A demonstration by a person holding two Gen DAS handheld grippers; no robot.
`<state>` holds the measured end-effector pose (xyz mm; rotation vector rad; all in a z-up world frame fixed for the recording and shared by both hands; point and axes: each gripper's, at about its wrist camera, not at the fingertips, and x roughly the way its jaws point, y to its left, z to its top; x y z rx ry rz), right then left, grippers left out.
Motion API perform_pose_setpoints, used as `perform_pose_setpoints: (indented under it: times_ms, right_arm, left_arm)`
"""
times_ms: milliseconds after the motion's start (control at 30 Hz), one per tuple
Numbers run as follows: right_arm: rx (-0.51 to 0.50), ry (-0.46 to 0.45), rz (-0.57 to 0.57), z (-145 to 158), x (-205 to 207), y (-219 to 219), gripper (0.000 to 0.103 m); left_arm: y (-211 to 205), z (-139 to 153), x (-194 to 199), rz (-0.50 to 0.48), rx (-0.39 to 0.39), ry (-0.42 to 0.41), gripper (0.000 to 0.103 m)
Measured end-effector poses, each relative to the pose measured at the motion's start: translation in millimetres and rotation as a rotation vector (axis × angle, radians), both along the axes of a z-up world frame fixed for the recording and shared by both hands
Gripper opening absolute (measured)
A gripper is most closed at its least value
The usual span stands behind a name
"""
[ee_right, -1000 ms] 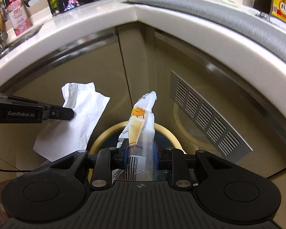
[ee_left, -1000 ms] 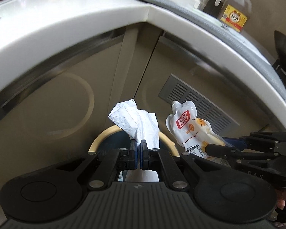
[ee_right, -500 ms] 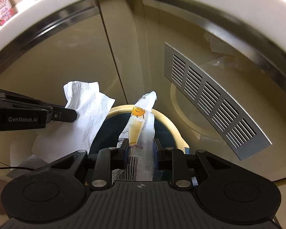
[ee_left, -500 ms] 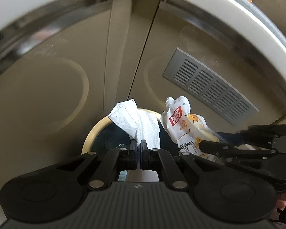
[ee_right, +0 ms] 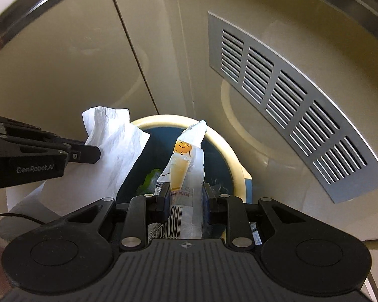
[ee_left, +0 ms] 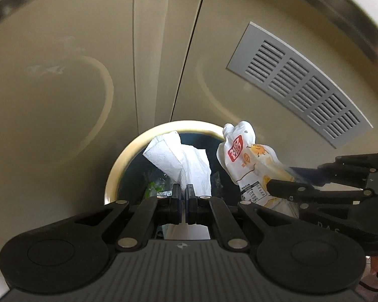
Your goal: Collect trash
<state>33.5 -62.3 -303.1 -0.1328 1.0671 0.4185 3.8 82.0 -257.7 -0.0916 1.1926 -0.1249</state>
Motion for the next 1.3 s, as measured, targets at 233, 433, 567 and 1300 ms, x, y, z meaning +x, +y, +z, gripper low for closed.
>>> perform_pose_setpoints:
  times_ms: [233, 433, 567, 1300]
  right_arm:
    - [-0.019, 0.023, 0.004, -8.3, 4.7, 5.9, 0.027]
    - [-0.025, 0.041, 0.000, -6.9, 8.4, 7.3, 0.027]
    - [-0.027, 0.051, -0.007, -10.0, 11.8, 7.0, 0.027]
    - [0.022, -0.175, 0.062, 70.2, -66.8, -2.7, 0.080]
  left_arm:
    - [-3.2, -11.9, 7.8, -0.020, 0.012, 0.026, 0.002]
    - [-7.2, -30.4, 15.7, -0.021, 0.027, 0.059, 0.002]
    - [-8.7, -38.7, 17.5, -0.035, 0.054, 0.070, 0.003]
    - [-0.9, 26.4, -48.9, 0.016, 0.111, -0.019, 0.103]
